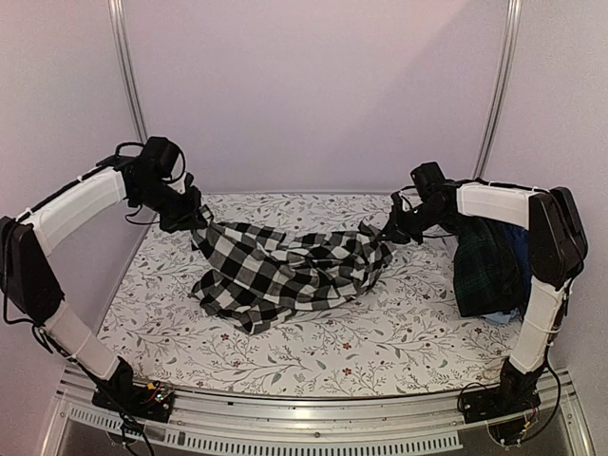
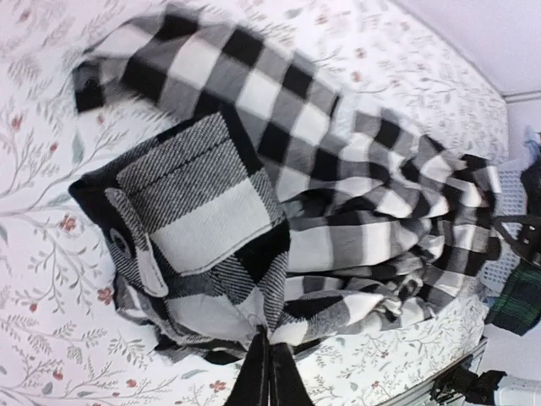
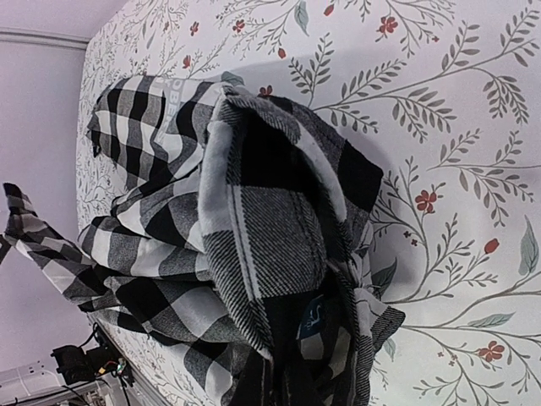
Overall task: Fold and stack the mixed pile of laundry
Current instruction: Adjust the crumpled shirt at the center of the board.
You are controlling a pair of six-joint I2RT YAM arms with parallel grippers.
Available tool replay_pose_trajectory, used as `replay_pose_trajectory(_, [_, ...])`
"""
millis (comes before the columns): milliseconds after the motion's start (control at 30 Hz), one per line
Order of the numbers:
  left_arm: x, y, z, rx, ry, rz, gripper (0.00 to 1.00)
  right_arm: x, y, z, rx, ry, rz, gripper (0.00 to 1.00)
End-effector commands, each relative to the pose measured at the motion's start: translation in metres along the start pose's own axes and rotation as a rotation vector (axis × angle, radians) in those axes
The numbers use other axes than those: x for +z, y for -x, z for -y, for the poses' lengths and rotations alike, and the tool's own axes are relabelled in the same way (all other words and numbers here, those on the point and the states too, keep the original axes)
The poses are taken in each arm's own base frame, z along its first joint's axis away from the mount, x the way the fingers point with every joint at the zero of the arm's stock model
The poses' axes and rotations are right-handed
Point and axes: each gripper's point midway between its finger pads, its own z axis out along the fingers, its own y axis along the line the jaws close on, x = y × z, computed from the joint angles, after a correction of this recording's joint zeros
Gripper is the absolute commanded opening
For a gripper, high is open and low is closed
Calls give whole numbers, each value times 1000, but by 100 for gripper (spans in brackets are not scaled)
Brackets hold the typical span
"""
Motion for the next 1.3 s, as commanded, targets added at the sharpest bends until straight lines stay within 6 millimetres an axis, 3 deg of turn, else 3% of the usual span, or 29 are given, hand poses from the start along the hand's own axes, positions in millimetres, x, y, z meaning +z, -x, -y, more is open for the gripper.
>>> replay_pose_trajectory(0, [-48,-19,107,388,-225,28,0,2,20,-18,7,57,40,0])
replay_pose_trajectory(100, [-81,-100,195,704,-467,-59,0,1,20,-15,7,50,41,0])
replay_pose_trajectory(167, [-105,-164,235,890,-593,-119,0,0,19,-11,8,40,42,0])
replay_pose_trajectory(233, [-120,-211,257,1017,-662,-169,0,-1,16,-9,7,39,34,0])
replay_pose_trajectory(300, [-124,-229,267,1097,-670,-172,0,0,14,-8,1,44,25,0])
replay_pose_trajectory(333, [-123,-230,266,1137,-659,-158,9,1,13,-8,-1,46,20,0])
replay_pose_trajectory(400, [-120,-212,261,1137,-611,-82,73,1,12,-8,-9,44,18,0])
replay_pose_trajectory(433, [-121,-199,260,1099,-609,-41,89,0,12,-7,-11,41,19,0])
replay_pose_trajectory(467, [-116,-181,255,1025,-604,-16,98,0,12,-7,-13,40,17,0])
replay_pose_trajectory(500, [-110,-162,248,940,-612,-1,99,-1,12,-7,-14,38,18,0])
replay_pose_trajectory(567, [-76,-107,204,726,-499,40,100,-2,11,-9,-22,42,16,0])
replay_pose_trajectory(633, [-34,-71,144,525,-338,25,100,-3,9,-9,-26,46,10,0])
replay_pose_trajectory(700, [5,-52,80,352,-155,-22,97,-3,8,-9,-27,48,5,0])
replay_pose_trajectory(767, [33,-50,33,237,-34,-74,96,-3,6,-7,-27,44,2,0])
replay_pose_trajectory(833, [57,-59,-3,136,27,-143,95,-4,6,-7,-31,38,3,0])
replay_pose_trajectory(933, [83,-71,-34,82,117,-204,93,-9,5,-7,-41,27,7,0])
replay_pose_trajectory(967, [90,-74,-39,73,133,-224,91,-10,4,-7,-45,23,7,0])
replay_pose_trajectory(1033, [103,-73,-41,64,119,-240,76,-12,1,-6,-47,18,7,0])
replay_pose_trajectory(1100, [104,-61,-46,49,134,-215,53,-15,0,-3,-49,2,9,0])
replay_pose_trajectory(1167, [95,-42,-42,49,105,-165,26,-17,-1,2,-51,-32,15,0])
replay_pose_trajectory(1267, [66,-7,-36,87,86,-58,0,-24,3,7,-57,-62,38,0])
